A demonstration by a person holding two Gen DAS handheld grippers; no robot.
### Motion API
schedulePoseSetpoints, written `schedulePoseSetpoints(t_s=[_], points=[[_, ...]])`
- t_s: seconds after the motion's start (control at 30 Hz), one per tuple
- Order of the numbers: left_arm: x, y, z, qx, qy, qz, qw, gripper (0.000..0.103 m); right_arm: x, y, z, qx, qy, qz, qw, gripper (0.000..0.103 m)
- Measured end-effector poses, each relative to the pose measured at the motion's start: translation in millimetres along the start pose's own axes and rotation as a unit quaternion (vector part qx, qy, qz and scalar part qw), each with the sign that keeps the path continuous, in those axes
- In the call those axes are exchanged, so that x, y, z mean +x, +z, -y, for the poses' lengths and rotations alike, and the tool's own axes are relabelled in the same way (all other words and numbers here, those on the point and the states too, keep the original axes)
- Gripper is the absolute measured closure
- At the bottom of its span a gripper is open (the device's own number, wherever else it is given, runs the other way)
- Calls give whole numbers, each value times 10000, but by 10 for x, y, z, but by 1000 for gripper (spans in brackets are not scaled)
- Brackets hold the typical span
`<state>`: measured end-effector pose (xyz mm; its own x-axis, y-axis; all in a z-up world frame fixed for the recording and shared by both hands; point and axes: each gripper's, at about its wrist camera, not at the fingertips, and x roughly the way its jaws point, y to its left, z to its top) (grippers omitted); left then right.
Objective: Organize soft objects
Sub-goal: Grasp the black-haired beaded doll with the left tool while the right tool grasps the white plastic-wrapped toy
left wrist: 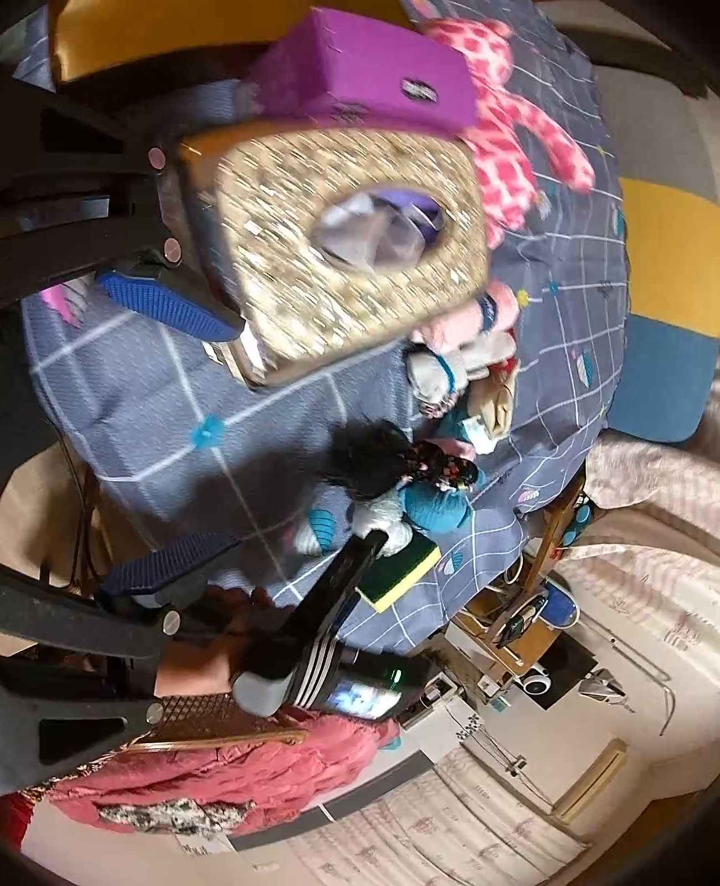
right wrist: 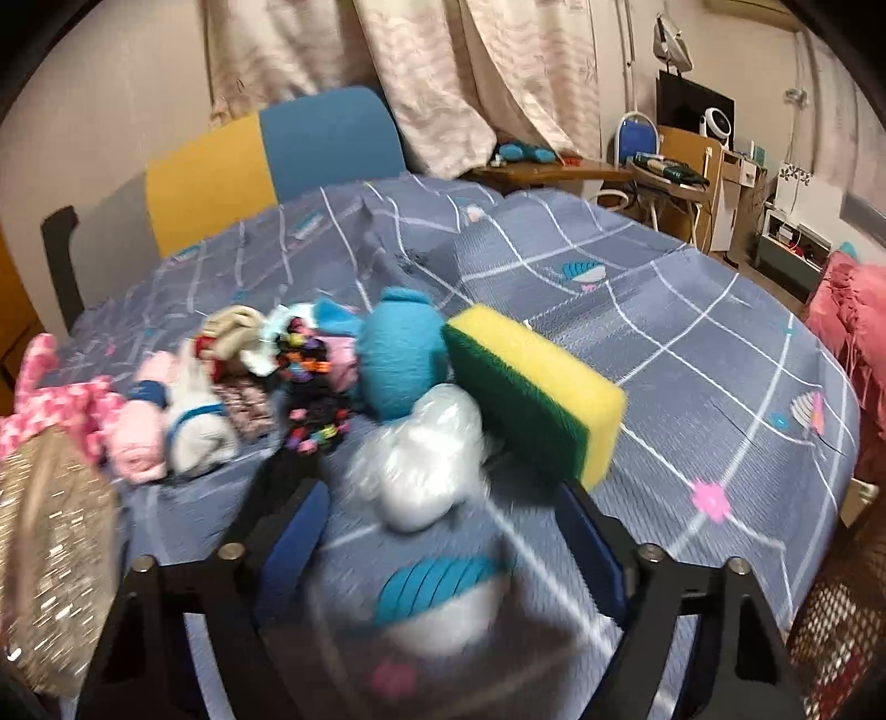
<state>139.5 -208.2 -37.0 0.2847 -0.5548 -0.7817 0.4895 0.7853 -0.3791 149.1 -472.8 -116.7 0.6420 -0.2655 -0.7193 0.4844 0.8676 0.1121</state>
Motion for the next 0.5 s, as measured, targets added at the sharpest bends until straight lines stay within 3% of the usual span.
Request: schedulePoseSetpoints(t_s=[0.07,0.23,0.3,0.33,0.5], points=[[59,76,89,96,74,69,9999,30,205,56,39,50,7,-165,9999,31],[244,289,230,210,286,82,9993,30,505,77,71,110,304,-399,9987,31],[374,402,273,142,305,29,9994,30,529,72,51,11,291,-296,9991,40],[440,458,295,108,271,0,9996,30,524,71,46,-6,358,-263,9990,57],[791,693,395,-34,354,-80,9993,30,476,-15,79,96,432,-46,9990,59]])
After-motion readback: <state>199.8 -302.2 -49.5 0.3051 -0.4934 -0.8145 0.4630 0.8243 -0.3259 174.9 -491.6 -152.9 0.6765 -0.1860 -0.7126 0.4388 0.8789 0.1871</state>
